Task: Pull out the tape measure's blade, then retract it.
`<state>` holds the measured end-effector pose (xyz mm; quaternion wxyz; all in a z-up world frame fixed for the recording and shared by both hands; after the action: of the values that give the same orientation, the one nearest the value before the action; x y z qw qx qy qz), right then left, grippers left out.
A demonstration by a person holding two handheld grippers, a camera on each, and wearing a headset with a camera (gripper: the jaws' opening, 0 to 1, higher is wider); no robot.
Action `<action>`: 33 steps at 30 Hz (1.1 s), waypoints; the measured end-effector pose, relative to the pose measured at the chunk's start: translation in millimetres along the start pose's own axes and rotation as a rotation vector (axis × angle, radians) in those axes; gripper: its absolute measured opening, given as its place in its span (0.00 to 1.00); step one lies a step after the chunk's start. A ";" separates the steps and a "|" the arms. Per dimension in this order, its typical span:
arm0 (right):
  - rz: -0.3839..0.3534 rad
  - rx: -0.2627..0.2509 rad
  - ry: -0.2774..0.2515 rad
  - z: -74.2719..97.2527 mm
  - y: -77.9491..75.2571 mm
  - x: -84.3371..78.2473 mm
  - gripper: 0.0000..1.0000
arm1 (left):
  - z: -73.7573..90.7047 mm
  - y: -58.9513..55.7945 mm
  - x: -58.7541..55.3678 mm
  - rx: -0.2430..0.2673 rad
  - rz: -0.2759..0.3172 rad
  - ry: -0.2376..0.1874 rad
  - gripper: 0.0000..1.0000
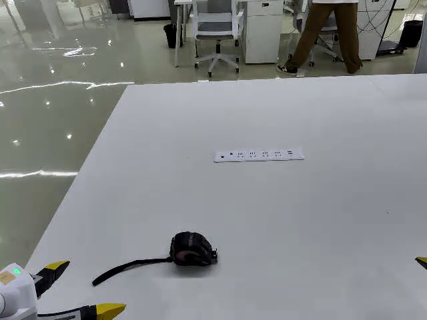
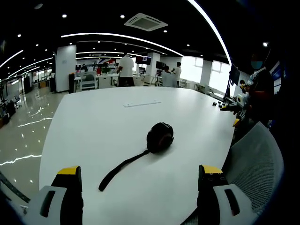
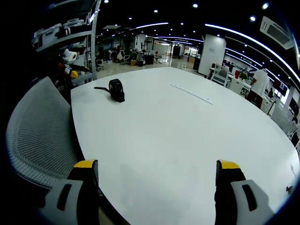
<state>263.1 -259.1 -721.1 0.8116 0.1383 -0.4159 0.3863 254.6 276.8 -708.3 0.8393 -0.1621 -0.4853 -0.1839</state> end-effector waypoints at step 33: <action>0.131 0.309 0.082 -144.5 33.0 68.6 0.97 | -133.2 -22.5 18.0 -0.347 -0.511 0.466 0.87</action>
<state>345.2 -123.2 -759.6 0.7701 0.2182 -0.3261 0.5030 353.0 194.3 -753.9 0.8144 -0.1293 -0.2680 -0.4982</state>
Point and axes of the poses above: the centre of the closed fingertips' face, and the gripper's own axes: z roughly backward along the fingers, y roughly to its left, x roughly out of its top, the point moved 3 cm from there along z, roughly backward along the fingers, and after that the axes turned 1 degree about x, right-handed, at the moved point
